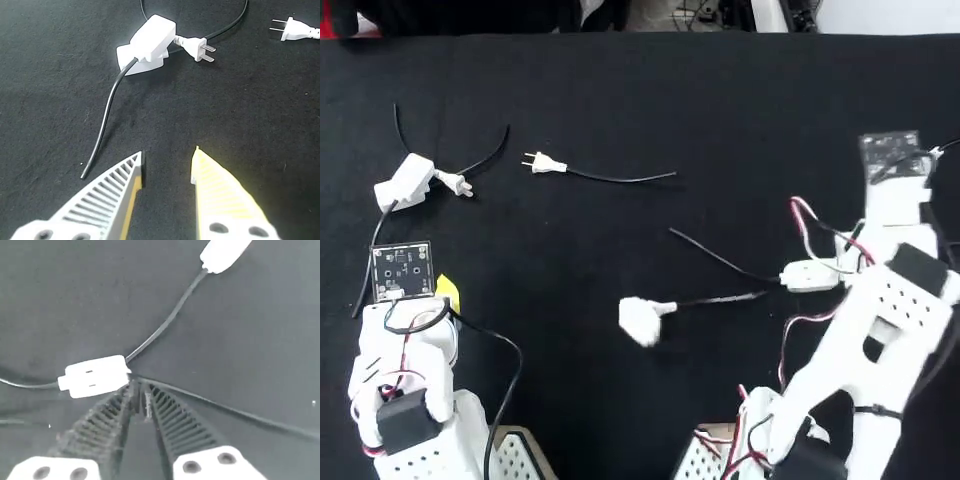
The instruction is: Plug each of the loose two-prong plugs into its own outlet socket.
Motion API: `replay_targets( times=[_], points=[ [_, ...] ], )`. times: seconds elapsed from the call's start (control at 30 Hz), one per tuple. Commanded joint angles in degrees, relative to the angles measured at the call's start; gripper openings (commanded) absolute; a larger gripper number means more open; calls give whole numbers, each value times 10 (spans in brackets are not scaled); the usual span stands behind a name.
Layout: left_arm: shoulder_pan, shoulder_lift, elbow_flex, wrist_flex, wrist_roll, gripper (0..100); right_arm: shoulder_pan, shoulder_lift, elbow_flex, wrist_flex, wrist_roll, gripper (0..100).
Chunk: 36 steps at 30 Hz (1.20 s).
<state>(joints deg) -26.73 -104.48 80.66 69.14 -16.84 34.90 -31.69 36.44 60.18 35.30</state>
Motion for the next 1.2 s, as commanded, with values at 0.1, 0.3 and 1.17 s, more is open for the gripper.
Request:
replay_targets(
  times=[0.1,0.3,1.17],
  points=[
    [0,-1,-1,-10,3,166,-83,-20,-137,110,-113,88],
    [0,-1,0,-9,4,166,-377,-20,-211,317,-251,81],
    [0,-1,10,-9,3,166,-736,104,204,-81,-513,237]
  ],
)
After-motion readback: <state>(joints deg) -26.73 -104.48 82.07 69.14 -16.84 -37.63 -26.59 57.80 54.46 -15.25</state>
